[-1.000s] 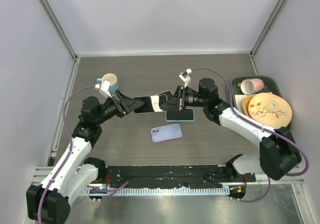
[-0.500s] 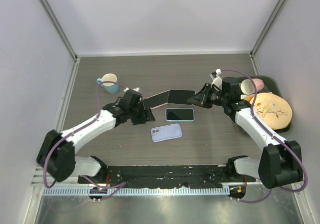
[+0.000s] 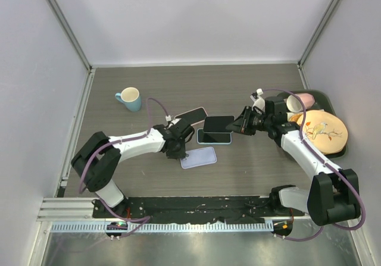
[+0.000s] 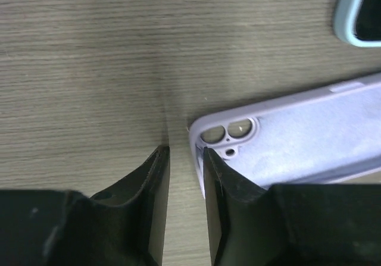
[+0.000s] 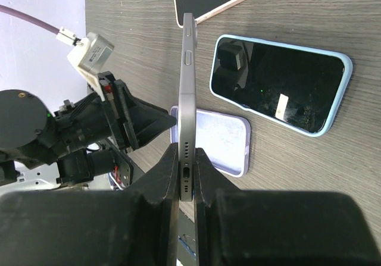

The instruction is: Put the phone into the phone case

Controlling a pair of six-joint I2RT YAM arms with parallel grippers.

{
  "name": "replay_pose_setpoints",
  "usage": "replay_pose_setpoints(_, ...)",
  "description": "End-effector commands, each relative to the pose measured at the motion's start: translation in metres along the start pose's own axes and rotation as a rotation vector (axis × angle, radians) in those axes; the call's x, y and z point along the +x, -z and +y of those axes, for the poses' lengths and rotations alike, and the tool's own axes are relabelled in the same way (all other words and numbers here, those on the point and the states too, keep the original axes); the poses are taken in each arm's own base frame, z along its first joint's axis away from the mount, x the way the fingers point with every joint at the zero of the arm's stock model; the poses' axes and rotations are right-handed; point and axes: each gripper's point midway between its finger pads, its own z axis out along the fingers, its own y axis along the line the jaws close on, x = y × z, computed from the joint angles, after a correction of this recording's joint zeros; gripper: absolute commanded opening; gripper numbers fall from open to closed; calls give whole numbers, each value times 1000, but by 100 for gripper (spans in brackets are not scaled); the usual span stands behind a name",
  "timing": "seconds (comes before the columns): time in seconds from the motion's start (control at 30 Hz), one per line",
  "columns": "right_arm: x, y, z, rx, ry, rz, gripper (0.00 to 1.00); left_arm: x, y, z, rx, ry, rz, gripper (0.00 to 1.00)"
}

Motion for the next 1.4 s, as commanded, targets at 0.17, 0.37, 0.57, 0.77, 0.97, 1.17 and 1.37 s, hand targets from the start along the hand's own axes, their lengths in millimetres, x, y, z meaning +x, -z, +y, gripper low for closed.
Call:
replay_pose_setpoints(0.17,-6,11,22,-86,81,-31,1,-12,-17,6,-97,-19,-33,16)
replay_pose_setpoints(0.37,-2,11,21,-90,78,-12,1,-23,-6,20,-143,16,-96,0)
replay_pose_setpoints(0.57,5,10,20,-104,65,11,1,-29,7,39,-171,75,-132,0)
replay_pose_setpoints(0.77,10,8,22,-134,50,25,1,-26,10,36,-123,72,-120,8)
replay_pose_setpoints(0.97,11,10,25,-143,45,22,1,-29,15,30,-84,70,-125,44)
replay_pose_setpoints(1.17,12,8,28,-148,48,30,1,-44,40,35,-84,82,-208,61)
replay_pose_setpoints(1.37,17,4,31,-163,55,42,1,-60,78,38,3,101,-354,67)
